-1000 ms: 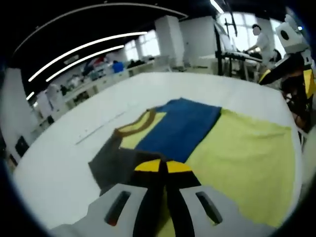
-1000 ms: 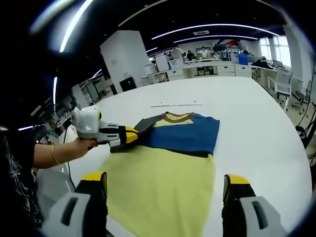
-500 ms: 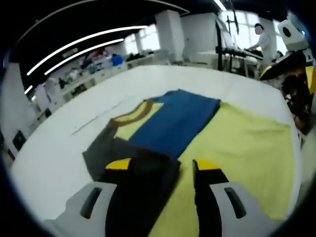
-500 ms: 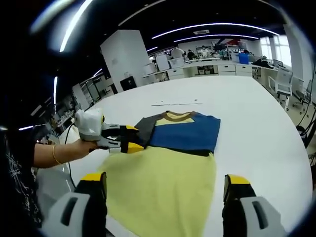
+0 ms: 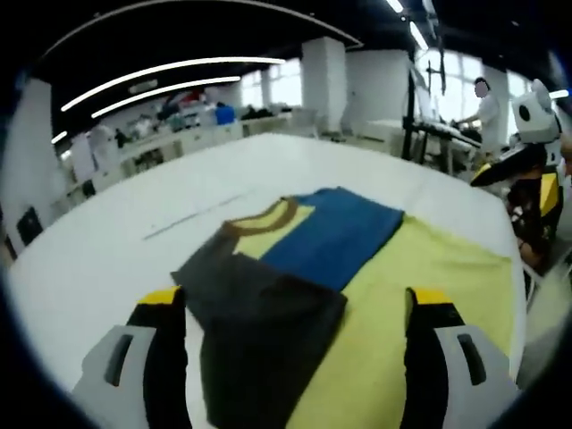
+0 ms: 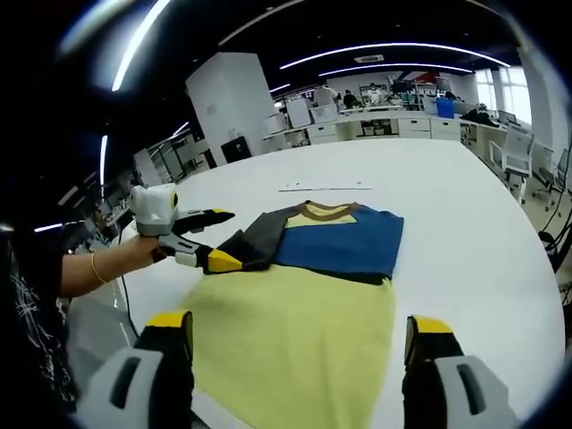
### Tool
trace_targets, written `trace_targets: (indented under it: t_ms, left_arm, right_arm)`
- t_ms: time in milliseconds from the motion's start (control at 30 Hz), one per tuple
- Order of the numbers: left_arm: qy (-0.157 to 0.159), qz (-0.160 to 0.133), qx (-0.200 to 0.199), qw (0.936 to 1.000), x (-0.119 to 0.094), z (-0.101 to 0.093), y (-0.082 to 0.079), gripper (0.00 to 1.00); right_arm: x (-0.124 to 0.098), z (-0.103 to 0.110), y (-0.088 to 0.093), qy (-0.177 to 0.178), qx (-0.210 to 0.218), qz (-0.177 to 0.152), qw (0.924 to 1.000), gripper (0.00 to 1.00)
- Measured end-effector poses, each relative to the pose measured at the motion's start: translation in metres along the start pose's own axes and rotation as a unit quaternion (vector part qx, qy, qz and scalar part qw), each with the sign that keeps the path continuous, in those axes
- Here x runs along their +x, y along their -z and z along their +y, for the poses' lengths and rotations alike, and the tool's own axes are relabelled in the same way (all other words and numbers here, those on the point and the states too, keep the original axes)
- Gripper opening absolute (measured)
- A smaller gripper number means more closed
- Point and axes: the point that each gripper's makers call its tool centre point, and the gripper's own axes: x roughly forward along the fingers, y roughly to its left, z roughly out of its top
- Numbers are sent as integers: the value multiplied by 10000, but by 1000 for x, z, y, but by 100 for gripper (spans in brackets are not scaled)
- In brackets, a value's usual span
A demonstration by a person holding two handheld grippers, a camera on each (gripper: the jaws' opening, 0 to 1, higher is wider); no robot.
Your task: Fold the garment on the visible template until the final outline fits inside the template.
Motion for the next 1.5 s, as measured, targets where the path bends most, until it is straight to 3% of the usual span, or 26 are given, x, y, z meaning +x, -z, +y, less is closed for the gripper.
trace_targets:
  t_ms: [267,600,900,1033,1233,1500]
  left_arm:
    - [-68,113,-27,9999,-21,23,20,99]
    - [-225,285,-183,9992,-41,40,45,89]
    - [-646,519,-324,9960,-57,54,69,68]
    - [-672,531,-455,9953,-61,54,76,57]
    - [-690,630,-955,9910,-66,50,89,41]
    - [-662,721,-1213,9878,-67,46,98,24]
  right_arm:
    - [4,6,-2,-61,-15,-15,10000,99]
    - [5,9,0,-88,-40,24,10000,99]
    - [6,11,0,-97,-18,20,9999,99]
    - [7,10,1,-87,6,31,10000,99]
    - [8,12,2,-113,29,28,9999,99]
    - [8,14,3,-128,43,41,9999,99]
